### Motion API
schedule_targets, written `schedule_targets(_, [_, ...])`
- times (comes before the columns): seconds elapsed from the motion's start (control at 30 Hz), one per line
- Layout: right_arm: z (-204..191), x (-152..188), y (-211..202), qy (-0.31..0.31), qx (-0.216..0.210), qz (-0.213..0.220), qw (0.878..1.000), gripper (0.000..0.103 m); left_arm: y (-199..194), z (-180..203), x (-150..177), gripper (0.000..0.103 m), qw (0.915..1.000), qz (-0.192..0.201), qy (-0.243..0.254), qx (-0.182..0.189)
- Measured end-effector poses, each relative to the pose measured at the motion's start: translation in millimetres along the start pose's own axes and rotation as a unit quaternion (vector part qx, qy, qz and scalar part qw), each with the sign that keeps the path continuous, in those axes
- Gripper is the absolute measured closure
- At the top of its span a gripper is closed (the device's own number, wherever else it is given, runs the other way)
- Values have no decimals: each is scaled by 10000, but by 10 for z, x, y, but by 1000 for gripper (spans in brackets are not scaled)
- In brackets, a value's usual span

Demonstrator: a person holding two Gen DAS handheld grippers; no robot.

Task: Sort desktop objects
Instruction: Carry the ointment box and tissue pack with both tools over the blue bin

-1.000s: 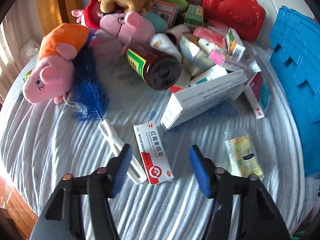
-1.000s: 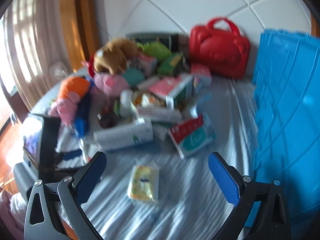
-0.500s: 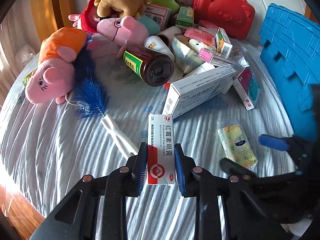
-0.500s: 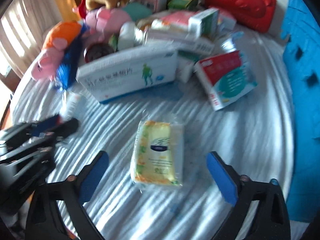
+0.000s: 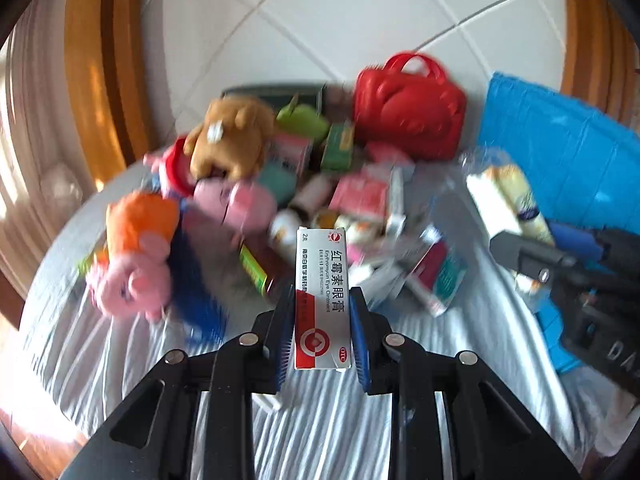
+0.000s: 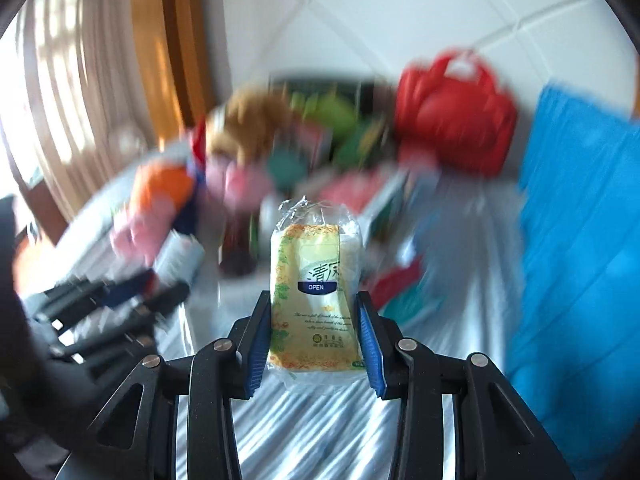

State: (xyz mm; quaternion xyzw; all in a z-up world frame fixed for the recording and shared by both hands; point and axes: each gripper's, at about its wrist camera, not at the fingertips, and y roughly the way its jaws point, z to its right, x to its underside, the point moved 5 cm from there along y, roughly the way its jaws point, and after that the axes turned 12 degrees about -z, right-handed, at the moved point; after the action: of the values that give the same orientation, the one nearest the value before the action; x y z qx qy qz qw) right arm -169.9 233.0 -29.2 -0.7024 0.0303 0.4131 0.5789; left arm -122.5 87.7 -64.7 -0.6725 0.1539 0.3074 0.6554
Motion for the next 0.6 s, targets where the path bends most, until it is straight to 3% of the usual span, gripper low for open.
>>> schedule_targets(0.13, [226, -193, -561, 118, 360, 667, 9970, 63, -326, 350, -343, 78, 9977, 475, 353, 324])
schedule_targets(0.37, [844, -311, -1306, 522, 1072, 1357, 9835, 63, -784, 1122, -776, 78, 9849, 1062, 1041, 889])
schedule_targets(0.6, [1622, -121, -1760, 999, 2031, 1434, 9634, 63, -1119, 2052, -1030, 78, 9697, 1417, 1513, 1292])
